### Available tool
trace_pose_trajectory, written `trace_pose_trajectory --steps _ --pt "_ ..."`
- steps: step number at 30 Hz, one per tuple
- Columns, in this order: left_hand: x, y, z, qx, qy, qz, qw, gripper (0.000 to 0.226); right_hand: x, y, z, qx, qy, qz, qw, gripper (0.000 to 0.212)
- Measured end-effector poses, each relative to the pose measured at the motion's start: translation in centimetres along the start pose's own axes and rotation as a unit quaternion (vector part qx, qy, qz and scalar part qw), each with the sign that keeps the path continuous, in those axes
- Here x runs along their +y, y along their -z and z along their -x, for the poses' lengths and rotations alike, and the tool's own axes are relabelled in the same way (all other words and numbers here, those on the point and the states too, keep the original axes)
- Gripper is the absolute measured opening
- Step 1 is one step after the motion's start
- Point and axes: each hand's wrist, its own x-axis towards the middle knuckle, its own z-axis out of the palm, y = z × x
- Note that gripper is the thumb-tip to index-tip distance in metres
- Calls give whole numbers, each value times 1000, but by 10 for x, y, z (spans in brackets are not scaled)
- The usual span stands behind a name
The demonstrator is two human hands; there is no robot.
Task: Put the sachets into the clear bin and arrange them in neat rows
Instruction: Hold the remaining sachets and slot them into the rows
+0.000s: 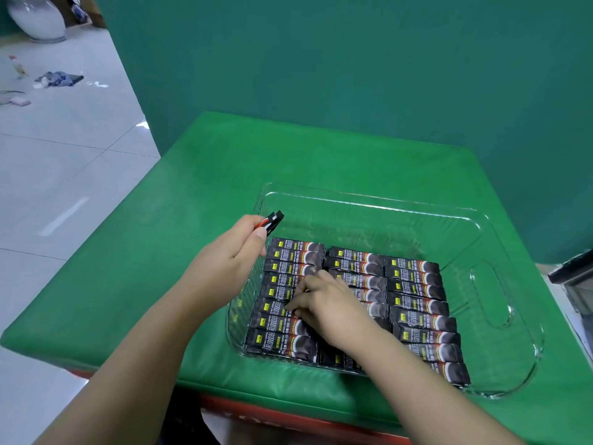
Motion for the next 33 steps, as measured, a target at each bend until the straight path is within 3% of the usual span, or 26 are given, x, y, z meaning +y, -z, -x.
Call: trace_pose_trajectory --steps 14,19,24,29,33 --pt "-1 -1 -1 -1 -2 -9 1000 20 -9 -1 9 -12 18 17 1000 22" --pt "-3 0 -2 -14 -3 -71 997 18 -13 22 6 1 -50 -19 999 35" --pt "1 7 -1 -23 -11 -154 988 23 -25 56 -1 96 -120 -181 971 44" --pt "13 14 6 11 -39 -279 959 31 -38 66 -3 146 -126 -336 922 32" --pt "21 16 7 11 -63 -247 967 33 -38 67 -5 153 -122 -405 893 25"
